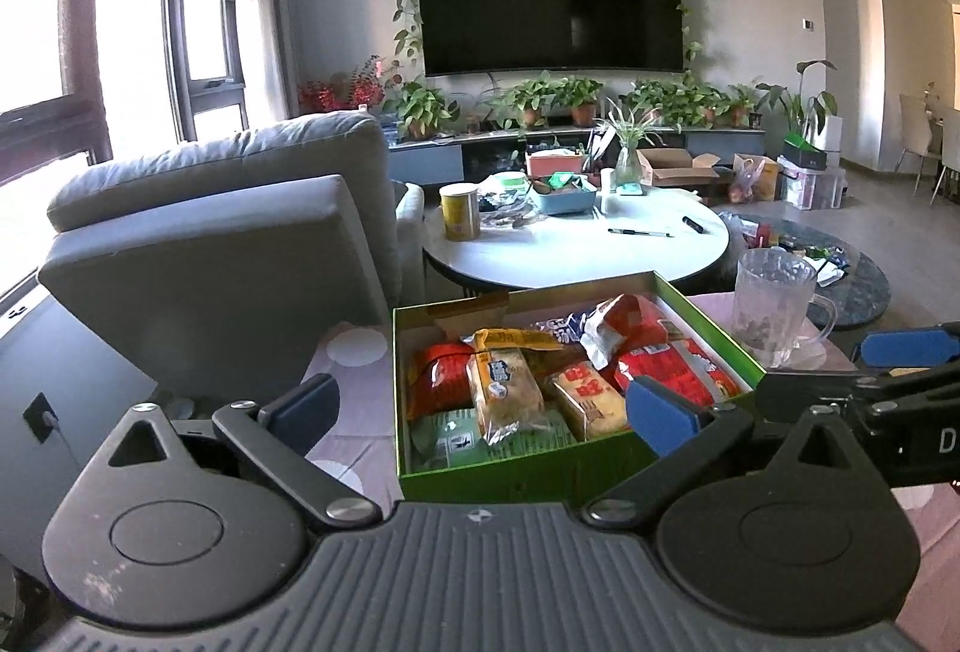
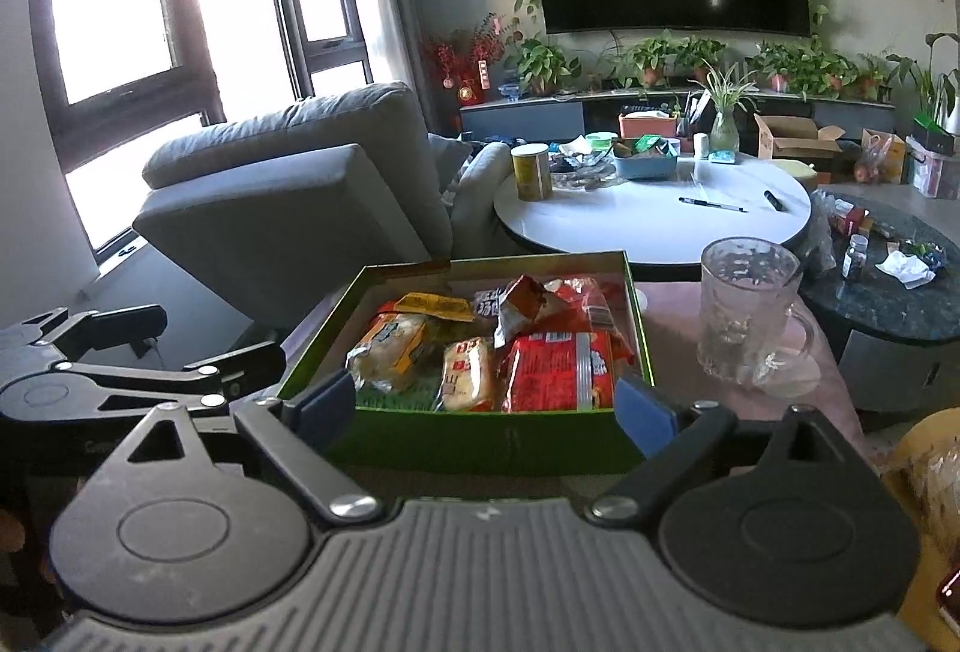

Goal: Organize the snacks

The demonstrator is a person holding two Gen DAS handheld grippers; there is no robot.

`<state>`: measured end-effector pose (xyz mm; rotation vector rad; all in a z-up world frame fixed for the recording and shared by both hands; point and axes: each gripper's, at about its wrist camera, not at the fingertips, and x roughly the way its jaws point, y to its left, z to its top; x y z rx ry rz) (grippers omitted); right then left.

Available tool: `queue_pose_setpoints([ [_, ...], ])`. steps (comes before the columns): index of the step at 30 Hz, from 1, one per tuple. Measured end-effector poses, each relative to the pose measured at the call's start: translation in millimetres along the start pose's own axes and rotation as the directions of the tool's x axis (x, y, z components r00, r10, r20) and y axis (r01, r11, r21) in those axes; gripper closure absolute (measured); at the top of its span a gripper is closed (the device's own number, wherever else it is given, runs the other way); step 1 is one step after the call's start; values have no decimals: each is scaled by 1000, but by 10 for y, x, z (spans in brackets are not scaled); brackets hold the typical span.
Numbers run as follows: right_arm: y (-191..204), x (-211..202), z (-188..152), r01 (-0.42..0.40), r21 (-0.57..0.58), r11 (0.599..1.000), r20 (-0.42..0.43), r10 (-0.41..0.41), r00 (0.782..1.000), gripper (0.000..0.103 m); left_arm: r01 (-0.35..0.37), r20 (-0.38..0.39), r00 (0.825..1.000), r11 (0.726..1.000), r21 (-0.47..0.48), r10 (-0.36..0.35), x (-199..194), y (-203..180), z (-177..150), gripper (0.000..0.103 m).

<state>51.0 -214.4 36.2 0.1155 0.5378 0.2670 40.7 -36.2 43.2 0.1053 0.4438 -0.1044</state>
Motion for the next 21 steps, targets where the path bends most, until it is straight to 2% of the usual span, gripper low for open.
queue_pose_setpoints([
  [14, 18, -139, -107, 10, -9, 1000, 26, -10, 1000, 11, 0, -6, 1000, 1000, -24, -1, -94, -38, -90, 1],
  [21, 18, -143, -122, 7, -5, 1000, 25, -6, 1000, 11, -27, 2, 1000, 999, -17, 27, -108, -41, -99, 1],
])
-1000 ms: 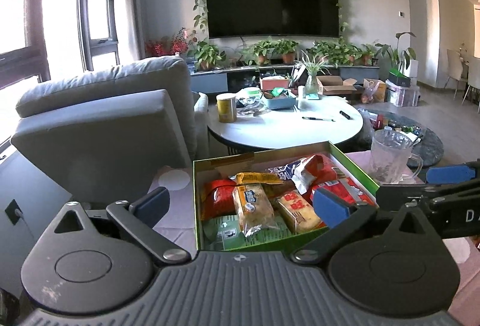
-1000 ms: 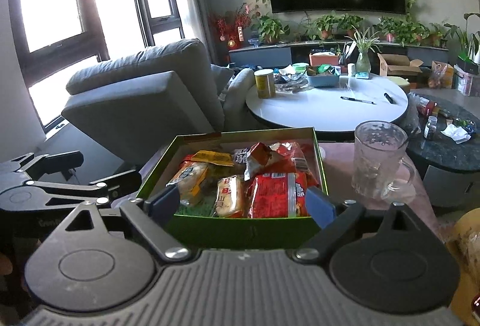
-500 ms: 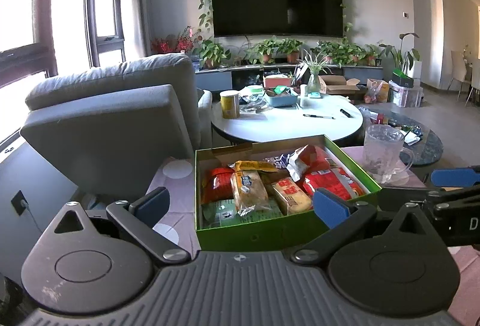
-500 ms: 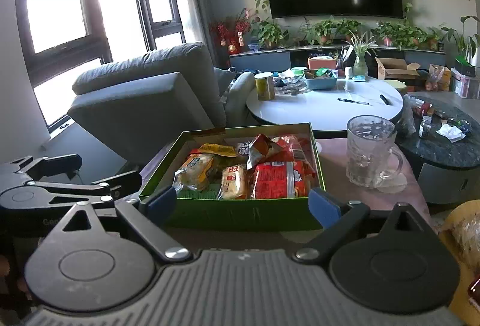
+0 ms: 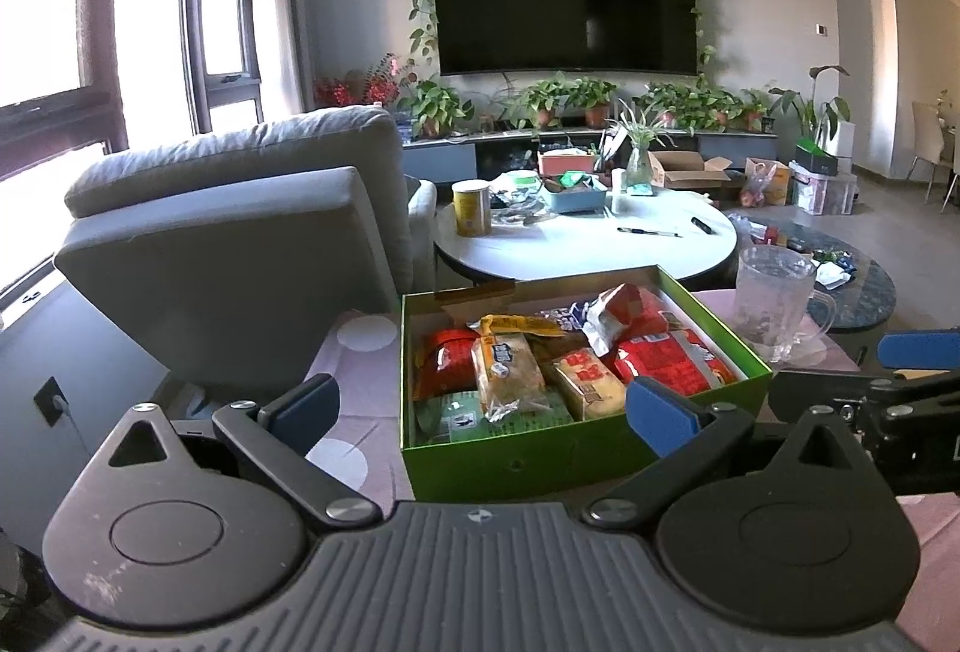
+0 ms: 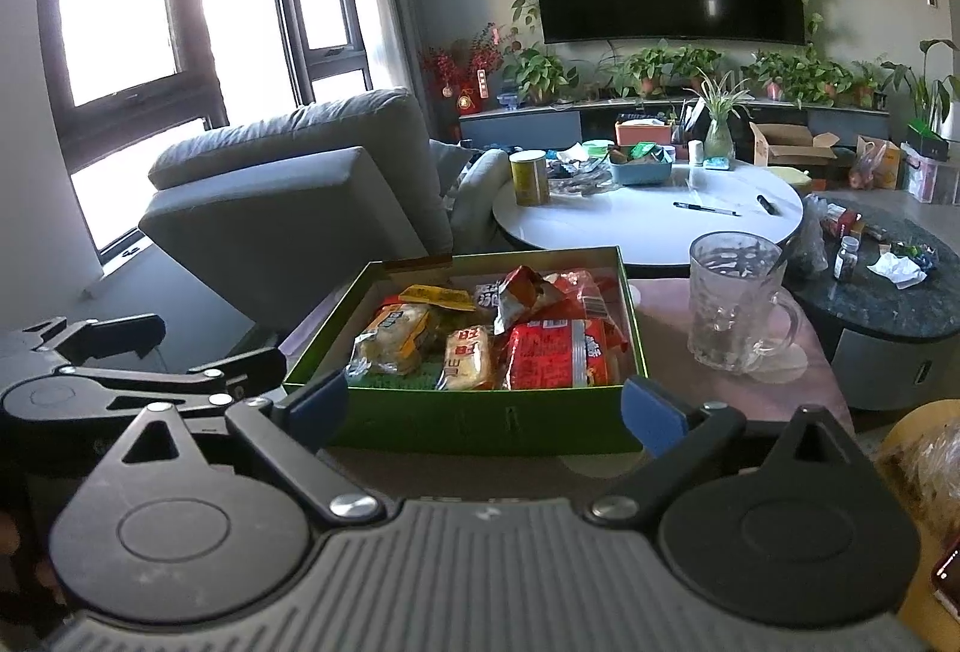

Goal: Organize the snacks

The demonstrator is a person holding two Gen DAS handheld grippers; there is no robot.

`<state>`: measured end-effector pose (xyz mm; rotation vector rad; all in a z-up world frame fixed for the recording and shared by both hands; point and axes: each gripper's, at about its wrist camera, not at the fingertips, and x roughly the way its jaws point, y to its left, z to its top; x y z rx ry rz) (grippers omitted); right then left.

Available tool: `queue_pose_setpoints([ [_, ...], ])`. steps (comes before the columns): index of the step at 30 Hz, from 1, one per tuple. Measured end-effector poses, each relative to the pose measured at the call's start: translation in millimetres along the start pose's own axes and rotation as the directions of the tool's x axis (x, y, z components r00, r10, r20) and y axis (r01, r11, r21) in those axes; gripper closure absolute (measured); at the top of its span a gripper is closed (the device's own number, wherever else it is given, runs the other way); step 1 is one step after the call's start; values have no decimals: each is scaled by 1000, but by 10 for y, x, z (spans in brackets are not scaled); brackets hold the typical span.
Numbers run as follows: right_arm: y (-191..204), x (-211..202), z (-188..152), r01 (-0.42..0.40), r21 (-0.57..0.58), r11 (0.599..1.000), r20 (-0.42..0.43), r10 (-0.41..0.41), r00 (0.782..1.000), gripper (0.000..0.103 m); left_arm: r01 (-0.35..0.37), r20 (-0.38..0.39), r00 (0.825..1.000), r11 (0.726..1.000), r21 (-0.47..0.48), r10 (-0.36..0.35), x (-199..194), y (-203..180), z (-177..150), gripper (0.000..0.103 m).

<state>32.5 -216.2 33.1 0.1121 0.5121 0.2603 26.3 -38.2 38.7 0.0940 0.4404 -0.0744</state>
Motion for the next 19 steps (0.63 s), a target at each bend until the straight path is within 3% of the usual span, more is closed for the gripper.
queue_pose_setpoints([
  [19, -24, 1, 7, -2, 10, 1000, 0, 2, 1000, 11, -2, 3, 1000, 1000, 3, 2, -21, -9, -9, 1],
])
